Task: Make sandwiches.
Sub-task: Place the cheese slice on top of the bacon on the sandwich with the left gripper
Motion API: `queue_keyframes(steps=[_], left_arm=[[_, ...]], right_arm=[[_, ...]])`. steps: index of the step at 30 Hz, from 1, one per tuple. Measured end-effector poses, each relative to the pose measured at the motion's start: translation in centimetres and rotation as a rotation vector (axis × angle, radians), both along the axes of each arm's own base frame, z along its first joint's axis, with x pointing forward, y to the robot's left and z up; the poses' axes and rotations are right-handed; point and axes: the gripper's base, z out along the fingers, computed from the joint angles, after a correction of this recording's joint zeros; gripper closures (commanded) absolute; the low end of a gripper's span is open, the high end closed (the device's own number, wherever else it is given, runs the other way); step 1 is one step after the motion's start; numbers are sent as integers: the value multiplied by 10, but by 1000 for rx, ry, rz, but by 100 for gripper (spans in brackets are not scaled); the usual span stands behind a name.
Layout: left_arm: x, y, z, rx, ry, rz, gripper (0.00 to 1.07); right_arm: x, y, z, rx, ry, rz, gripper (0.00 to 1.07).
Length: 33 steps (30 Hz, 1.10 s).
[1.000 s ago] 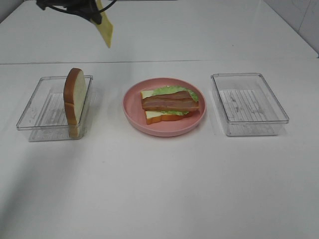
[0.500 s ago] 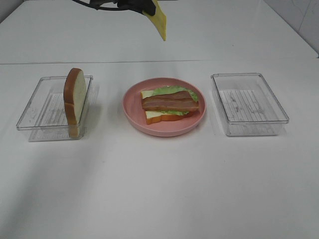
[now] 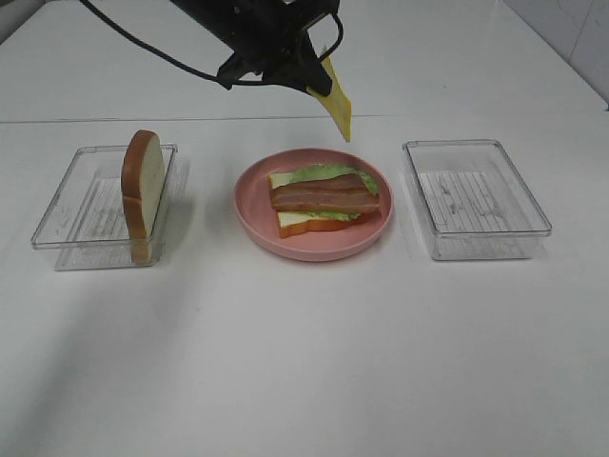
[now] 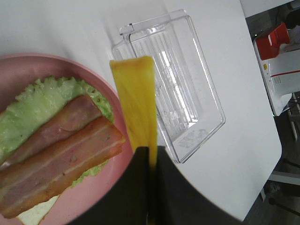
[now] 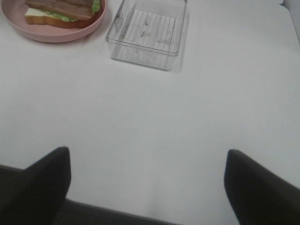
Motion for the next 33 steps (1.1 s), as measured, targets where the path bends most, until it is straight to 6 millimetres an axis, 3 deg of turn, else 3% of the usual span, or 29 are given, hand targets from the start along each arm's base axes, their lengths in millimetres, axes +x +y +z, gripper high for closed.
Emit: queue_keyframes(steps=[13,28,31,32,33], left_arm=[[7,-6,-66,14,135,-11,107],[10,1,-92,137,152,5,107],[11,5,-95,185,150,15,101],[11,6,-96,206,150,23,88],[11,6,-96,206,150,23,88]], right_arm=[[0,0,0,0,0,0,20],[0,0,0,0,0,0,20],[0,0,0,0,0,0,20],[0,0,0,0,0,0,20],[0,0,0,0,0,0,20]])
